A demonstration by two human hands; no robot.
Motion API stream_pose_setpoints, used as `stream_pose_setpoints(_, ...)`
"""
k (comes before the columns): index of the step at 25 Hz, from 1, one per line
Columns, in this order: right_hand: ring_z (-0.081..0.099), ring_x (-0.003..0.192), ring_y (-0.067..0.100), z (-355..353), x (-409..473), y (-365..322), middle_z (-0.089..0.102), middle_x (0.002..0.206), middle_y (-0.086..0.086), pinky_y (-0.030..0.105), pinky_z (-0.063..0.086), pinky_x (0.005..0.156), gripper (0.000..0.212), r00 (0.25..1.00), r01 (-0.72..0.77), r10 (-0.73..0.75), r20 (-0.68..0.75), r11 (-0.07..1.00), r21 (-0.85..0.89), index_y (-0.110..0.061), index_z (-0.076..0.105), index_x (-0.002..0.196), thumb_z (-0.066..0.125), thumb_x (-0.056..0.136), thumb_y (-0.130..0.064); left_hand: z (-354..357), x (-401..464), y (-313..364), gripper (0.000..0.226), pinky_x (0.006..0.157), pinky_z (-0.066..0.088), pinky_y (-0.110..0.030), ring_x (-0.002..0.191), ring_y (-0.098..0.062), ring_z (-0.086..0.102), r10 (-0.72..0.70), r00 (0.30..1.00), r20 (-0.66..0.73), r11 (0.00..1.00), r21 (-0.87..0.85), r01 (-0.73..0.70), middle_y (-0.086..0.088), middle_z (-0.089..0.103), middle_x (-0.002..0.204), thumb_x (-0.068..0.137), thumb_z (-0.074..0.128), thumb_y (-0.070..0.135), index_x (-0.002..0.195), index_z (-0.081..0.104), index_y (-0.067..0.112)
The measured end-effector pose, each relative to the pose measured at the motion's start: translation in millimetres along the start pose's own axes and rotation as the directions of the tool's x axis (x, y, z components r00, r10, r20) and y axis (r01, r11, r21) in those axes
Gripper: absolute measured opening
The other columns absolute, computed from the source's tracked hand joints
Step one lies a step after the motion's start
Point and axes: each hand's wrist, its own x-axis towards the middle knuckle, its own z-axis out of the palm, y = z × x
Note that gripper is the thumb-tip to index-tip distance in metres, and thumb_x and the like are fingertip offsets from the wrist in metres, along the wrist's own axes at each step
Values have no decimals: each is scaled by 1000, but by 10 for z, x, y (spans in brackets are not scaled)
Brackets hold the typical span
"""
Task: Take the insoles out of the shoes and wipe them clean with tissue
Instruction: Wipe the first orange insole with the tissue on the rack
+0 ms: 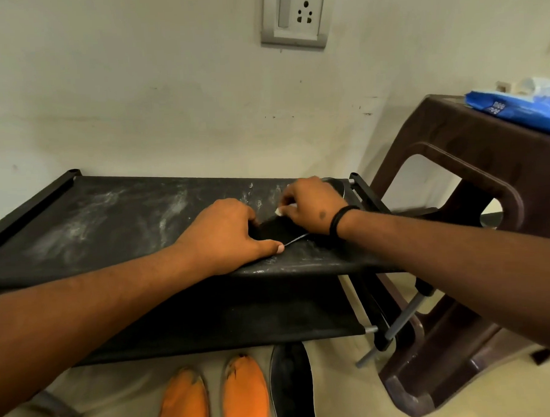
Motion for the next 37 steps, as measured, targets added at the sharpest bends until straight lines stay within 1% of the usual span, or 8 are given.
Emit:
stream_pose_setpoints(3, 67, 86, 24, -70, 47, 181, 73, 95, 4, 40, 55, 83, 13, 985, -170, 167, -45, 982, -77, -19, 74, 93, 61, 93, -25, -18, -27, 27, 55, 69, 59, -37, 74, -9, 64, 16, 1000, 1, 999, 28, -16, 4, 69, 82, 73, 70, 71, 97, 76, 22)
stream_pose_setpoints(9, 67, 83, 14, -117, -204, -286, 73, 89, 0, 34, 55, 81, 10, 972, 218, -230, 53, 960, 174, -14, 74, 89, 65, 90, -18, -28, 9, 32, 43, 57, 55, -35, 57, -11, 61, 25, 999, -38, 1000, 20, -24, 2, 64, 62, 67, 74, 63, 73, 69, 21)
stream_pose_setpoints(13, 68, 82, 12, -525, -138, 30, 70, 93, -3, 31, 54, 88, 9, 969, 114, -49, -243, 958, 263, -15, 70, 90, 63, 93, -19, -200, 50, 75, 51, 69, 59, -32, 74, -7, 65, -6, 1000, 18, 999, 42, 6, 9, 69, 79, 61, 78, 67, 90, 75, 25)
stream_pose_setpoints(16, 70, 62, 12, -770, -237, 180, 69, 87, -5, 22, 54, 67, 8, 985, 65, 5, -174, 917, 393, -12, 69, 89, 63, 94, -16, -530, 115, 3, 49, 74, 60, -37, 78, -14, 69, -49, 984, 169, 996, 84, 35, 4, 73, 81, 60, 85, 61, 87, 75, 21)
stream_pose_setpoints(21, 68, 61, 20, -1008, -497, 394, 70, 73, 6, 29, 54, 58, 12, 938, -21, 57, 341, 994, -109, -9, 71, 79, 64, 88, -14, -505, 51, -33, 63, 82, 48, -22, 99, -2, 62, -3, 992, 127, 999, -36, 8, 15, 68, 111, 67, 77, 68, 116, 71, 28)
stream_pose_setpoints(28, 66, 88, 14, -430, -495, 220, 71, 93, -1, 34, 56, 85, 13, 992, 21, -25, 124, 999, 31, -15, 72, 92, 60, 94, -20, -51, 75, 14, 69, 98, 46, -30, 117, -11, 53, 115, 989, 91, 993, 22, -118, 6, 55, 126, 79, 66, 68, 138, 60, 32)
stream_pose_setpoints(33, 62, 89, 6, -138, -518, 176, 70, 94, -7, 27, 53, 86, 10, 989, 97, -109, 98, 988, 118, -19, 72, 90, 63, 92, -23, 40, 47, -49, 73, 101, 45, -31, 121, -11, 49, 119, 991, 59, 992, 24, -120, 9, 52, 129, 76, 65, 72, 138, 58, 35)
stream_pose_setpoints(37, 66, 88, 16, -145, -372, 229, 71, 93, -1, 36, 56, 84, 12, 999, -41, 41, 35, 999, -11, -20, 70, 87, 61, 93, -24, 30, 60, -30, 74, 100, 48, -36, 119, -13, 51, 106, 994, 39, 994, 36, -107, 8, 55, 125, 74, 67, 73, 136, 60, 33)
